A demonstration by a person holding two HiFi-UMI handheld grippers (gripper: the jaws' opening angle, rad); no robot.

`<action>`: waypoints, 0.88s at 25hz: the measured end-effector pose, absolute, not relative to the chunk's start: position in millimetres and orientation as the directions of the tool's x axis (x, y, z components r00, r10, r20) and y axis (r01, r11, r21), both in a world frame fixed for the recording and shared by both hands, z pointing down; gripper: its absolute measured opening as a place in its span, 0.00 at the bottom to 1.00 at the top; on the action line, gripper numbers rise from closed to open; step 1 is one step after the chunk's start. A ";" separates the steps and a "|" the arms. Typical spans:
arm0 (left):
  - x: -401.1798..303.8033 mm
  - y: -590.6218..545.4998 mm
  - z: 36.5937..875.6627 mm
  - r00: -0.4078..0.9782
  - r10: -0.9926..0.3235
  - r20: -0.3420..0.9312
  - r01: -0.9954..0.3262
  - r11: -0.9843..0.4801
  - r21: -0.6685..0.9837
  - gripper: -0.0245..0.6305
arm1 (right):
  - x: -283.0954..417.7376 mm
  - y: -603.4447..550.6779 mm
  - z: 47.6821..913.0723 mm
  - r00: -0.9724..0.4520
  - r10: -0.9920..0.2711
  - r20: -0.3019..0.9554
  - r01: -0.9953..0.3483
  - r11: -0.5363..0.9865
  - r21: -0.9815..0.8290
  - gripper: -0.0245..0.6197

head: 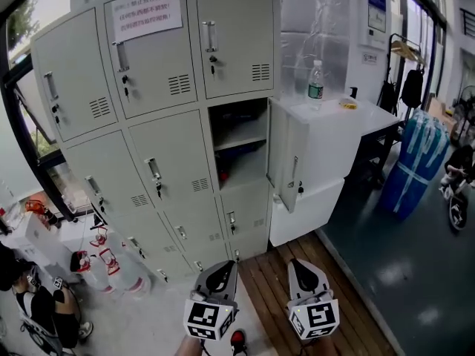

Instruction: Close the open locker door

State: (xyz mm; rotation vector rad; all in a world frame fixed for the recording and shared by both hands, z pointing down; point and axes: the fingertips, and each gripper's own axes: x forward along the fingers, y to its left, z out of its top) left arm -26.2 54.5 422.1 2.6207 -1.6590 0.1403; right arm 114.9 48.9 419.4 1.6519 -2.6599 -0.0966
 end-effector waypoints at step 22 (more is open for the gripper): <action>-59.7 -110.9 445.9 0.531 -0.838 0.128 -0.846 -0.533 0.023 0.07 | 88.7 -99.9 441.5 -0.305 -0.952 0.037 -0.952 0.306 0.019 0.06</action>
